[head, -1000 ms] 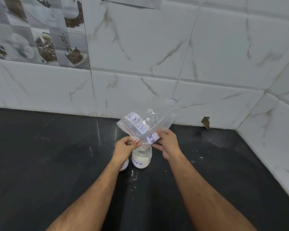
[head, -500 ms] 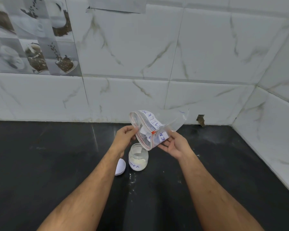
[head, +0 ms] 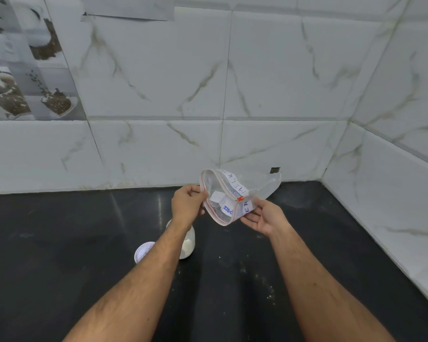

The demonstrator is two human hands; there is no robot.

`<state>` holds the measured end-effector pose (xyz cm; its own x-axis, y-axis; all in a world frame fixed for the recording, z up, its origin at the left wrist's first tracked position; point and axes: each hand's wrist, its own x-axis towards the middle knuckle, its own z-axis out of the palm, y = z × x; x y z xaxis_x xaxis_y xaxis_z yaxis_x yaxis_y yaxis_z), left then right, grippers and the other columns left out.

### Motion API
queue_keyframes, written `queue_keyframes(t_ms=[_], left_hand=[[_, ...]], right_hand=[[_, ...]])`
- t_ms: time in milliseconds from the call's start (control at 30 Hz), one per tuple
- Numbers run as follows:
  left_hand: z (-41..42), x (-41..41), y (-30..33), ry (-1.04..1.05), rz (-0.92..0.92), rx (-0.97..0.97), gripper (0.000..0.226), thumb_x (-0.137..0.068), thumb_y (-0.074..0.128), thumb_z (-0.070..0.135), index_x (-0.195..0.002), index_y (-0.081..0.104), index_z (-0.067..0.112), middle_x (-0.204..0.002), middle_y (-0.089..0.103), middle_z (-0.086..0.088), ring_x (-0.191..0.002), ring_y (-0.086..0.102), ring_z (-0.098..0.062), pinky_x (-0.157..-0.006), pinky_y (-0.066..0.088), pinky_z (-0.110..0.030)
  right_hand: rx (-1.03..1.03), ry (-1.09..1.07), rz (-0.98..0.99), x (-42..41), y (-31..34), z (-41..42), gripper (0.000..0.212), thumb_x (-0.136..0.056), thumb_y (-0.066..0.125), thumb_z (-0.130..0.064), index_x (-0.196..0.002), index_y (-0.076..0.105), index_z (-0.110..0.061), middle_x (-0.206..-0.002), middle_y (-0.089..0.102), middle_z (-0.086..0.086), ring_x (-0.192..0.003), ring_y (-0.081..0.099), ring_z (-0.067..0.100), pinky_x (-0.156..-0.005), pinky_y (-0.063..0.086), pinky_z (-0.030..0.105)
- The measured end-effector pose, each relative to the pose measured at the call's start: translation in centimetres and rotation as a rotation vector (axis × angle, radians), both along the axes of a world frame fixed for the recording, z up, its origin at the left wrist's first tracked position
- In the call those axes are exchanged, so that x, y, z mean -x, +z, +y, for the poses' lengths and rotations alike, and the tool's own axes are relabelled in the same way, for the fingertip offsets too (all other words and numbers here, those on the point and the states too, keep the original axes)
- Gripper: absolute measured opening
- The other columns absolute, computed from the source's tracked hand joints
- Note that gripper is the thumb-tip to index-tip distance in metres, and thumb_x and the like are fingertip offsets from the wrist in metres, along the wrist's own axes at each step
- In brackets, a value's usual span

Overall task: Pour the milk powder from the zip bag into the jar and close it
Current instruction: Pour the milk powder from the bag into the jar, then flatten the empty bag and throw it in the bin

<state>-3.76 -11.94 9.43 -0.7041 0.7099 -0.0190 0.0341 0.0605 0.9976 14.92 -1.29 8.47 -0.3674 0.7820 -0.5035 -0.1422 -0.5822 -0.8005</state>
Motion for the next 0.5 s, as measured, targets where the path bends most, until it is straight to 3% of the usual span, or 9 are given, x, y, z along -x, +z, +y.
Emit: queue_keyframes(t_ms=[133,233,333,400,500], left_hand=[[1.4,-1.8,-0.2,0.189,0.131,0.074,0.006,-0.082,0.074,0.019,-0.079,0.069,0.018,-0.064,0.07,-0.001,-0.044,0.061,-0.013,-0.043,0.053,-0.023],[2.4,-2.9,-0.4,0.264,0.103,0.065,0.009,-0.082,0.071,0.019,-0.075,0.067,0.02,-0.055,0.068,0.003,-0.039,0.061,-0.009,-0.037,0.045,-0.016],[3.5,-3.9,-1.0,0.288,-0.012,0.035,0.007,-0.084,0.067,0.014,-0.078,0.065,0.017,-0.064,0.071,-0.002,-0.042,0.065,-0.013,-0.043,0.052,-0.023],[4.2,-4.5,-1.6,0.29,-0.122,-0.005,0.006,-0.085,0.065,0.009,-0.081,0.063,0.013,-0.072,0.07,-0.008,-0.049,0.066,-0.016,-0.047,0.054,-0.027],[4.9,-5.5,-2.6,0.252,-0.22,-0.045,0.006,-0.087,0.065,0.007,-0.085,0.061,0.011,-0.078,0.068,-0.012,-0.058,0.067,-0.018,-0.053,0.056,-0.029]], right_hand=[[0.049,-0.046,0.01,-1.7,-0.3,1.3,0.018,-0.102,0.055,-0.017,-0.114,0.064,-0.007,-0.095,0.078,0.012,-0.084,0.076,0.029,-0.054,0.059,0.036],[0.085,-0.061,0.08,-2.8,-0.5,2.2,0.02,-0.103,0.049,-0.015,-0.11,0.067,-0.01,-0.082,0.08,0.009,-0.074,0.078,0.026,-0.057,0.061,0.037],[0.119,-0.063,0.133,-3.8,-1.0,3.2,0.024,-0.103,0.049,-0.016,-0.119,0.066,-0.009,-0.096,0.079,0.013,-0.075,0.078,0.028,-0.058,0.062,0.04],[0.165,-0.067,0.179,-4.6,-1.4,3.9,0.029,-0.102,0.056,-0.025,-0.125,0.063,-0.007,-0.114,0.073,0.019,-0.082,0.078,0.034,-0.062,0.062,0.043],[0.226,-0.041,0.21,-5.9,-1.9,5.2,0.064,-0.091,0.06,-0.061,-0.125,0.058,-0.007,-0.122,0.067,0.024,-0.092,0.075,0.042,-0.073,0.063,0.054]])
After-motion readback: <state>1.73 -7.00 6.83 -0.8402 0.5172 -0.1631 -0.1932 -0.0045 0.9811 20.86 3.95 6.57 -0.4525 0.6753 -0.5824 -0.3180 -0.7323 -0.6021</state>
